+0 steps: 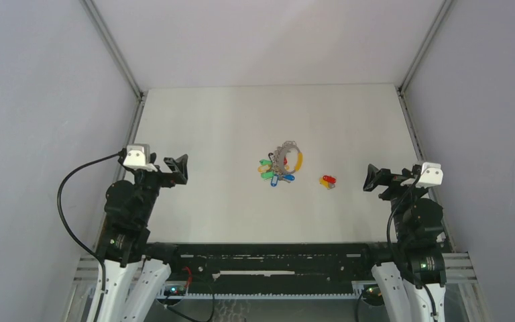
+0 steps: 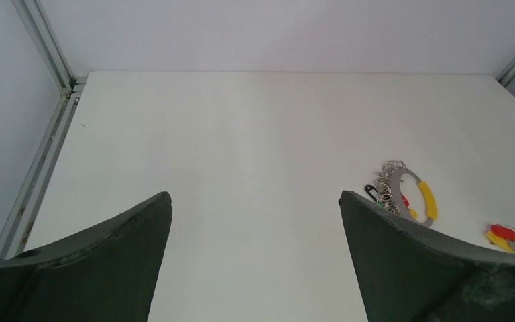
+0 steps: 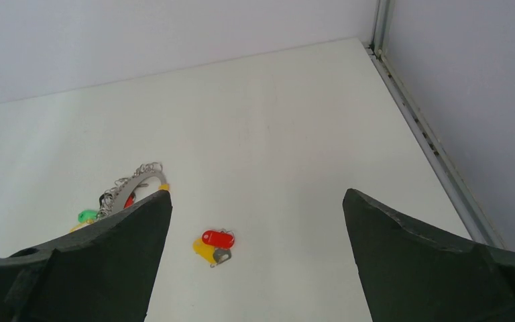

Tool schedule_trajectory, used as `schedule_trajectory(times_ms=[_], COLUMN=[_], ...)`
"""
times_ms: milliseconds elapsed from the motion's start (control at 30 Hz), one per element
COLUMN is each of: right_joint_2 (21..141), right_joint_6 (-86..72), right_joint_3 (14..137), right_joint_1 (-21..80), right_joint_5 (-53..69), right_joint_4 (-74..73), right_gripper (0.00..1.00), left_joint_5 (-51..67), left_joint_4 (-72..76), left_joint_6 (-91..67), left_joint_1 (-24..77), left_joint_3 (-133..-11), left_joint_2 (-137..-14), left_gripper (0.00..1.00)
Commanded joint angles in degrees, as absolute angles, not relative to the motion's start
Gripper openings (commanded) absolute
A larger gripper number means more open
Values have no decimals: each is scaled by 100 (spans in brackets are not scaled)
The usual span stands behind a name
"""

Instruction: Put the keys on the keyring

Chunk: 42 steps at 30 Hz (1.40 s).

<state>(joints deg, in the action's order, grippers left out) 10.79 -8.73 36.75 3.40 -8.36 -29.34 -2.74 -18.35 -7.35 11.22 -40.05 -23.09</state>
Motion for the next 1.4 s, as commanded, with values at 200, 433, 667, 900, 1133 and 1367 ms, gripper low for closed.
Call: schedule_trajectory(times_ms=[200,433,667,900,1133,1367], right_joint_2=[1570,2205,3269,4730,6371,7932], right_joint_6=[-1168,-1536,-1620,-1557,-1643,-1792], right_joint_3=[3815,3817,3861,3886,4162,4599], right_joint_1=[327,320,373,1381,2211,2678], right_joint_5=[-306,568,1590,802,231,174], right_joint_4=[-2854,-2751,-2525,-1829,-826,25], right_gripper=[100,100,97,93,89,82], left_joint_5=[-15,-35,116,103,161,162], left_joint_4=[-1591,-1707,-1889,-1913,-2089,-2070], left_joint_6=[-740,-991,-1273,-1079,-831,-781], left_joint_1=[1085,1095,1094,1101,1099,1105], left_joint_3=[-4030,-4040,-3939,-3879,-3863,-3824], left_joint_2=[-2145,-2107,-2139,-2269,-2267,-2260], left_gripper=[100,100,100,100,100,100])
